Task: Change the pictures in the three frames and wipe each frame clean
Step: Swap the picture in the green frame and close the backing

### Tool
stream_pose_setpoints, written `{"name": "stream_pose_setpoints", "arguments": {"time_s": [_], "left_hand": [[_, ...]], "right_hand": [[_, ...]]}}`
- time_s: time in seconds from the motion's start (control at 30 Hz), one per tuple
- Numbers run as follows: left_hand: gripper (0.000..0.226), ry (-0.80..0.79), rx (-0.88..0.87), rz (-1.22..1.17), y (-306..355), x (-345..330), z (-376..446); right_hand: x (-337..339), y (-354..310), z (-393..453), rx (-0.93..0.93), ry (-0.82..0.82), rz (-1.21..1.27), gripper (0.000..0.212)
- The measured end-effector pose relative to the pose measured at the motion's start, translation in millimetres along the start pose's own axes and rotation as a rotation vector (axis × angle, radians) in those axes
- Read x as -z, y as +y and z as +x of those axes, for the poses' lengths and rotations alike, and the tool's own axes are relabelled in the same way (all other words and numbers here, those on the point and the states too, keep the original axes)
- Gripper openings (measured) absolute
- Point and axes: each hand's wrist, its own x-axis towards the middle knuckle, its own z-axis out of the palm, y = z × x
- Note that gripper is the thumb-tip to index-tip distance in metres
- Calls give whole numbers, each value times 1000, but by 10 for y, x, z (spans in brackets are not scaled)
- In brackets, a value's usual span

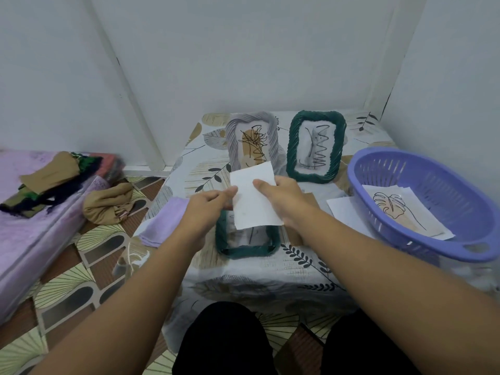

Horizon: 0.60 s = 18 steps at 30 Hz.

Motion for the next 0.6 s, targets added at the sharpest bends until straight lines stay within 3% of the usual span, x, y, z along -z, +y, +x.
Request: {"name": "stream_pose_setpoints", "arguments": {"time_s": [0.17,0.3,0.6], "left_hand": [[23,24,16,-26,-120,127,98],[21,30,33,-16,-237,267,147],[23,35,-40,189,-334,219,129]], "right_hand": [[-26,61,-26,0,-53,-49,17],[86,116,-64,51,-136,-224,6],[176,308,-37,95,-116,-589,25]]}}
